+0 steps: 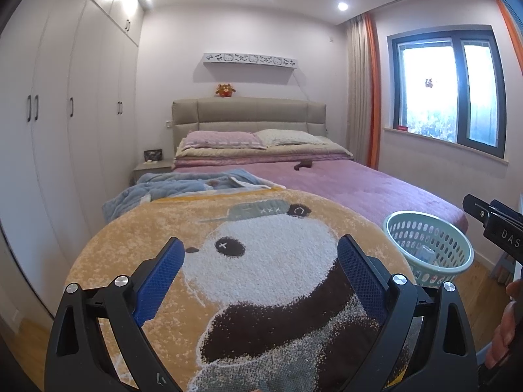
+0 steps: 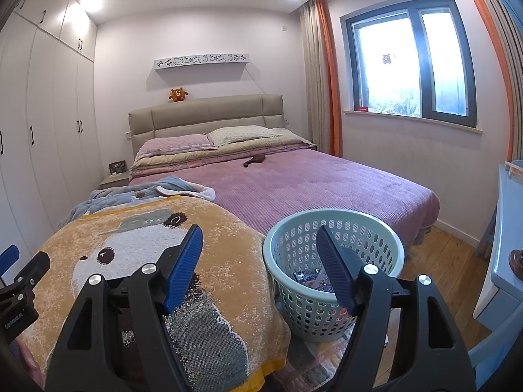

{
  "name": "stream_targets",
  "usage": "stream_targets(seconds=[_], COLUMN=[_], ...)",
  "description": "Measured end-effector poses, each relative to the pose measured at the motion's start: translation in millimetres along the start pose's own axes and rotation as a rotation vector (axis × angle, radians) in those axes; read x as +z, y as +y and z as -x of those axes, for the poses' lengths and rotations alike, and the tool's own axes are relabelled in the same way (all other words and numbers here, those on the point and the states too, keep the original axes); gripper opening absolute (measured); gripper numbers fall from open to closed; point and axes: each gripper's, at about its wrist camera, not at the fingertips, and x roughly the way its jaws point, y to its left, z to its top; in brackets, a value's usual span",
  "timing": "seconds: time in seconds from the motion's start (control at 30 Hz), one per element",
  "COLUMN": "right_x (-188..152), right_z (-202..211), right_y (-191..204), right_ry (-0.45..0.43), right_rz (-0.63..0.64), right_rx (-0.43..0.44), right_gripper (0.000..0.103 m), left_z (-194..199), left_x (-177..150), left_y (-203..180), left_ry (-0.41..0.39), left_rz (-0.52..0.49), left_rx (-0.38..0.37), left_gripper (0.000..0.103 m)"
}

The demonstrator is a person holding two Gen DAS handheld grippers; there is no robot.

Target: Collect trash

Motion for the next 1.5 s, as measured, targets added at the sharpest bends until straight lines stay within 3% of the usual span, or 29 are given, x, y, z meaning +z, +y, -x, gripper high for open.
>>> stream_targets(seconds=[1.0, 1.5], right_x=[0, 4], right_z=[-5, -33], right_y=[3, 0], right_ry=[0.013, 0.038], right_rz=[0.018, 0.011], right_rx=[0.001, 0.006], right_gripper=[0.068, 0.068], left_z=[-5, -26], left_x=[0, 23], left_y=[5, -4], left_ry=[0.014, 0.011], left_rz=[0.011, -0.013], left_rx=[-0.019, 0.003], left_gripper=[0.092, 0.092])
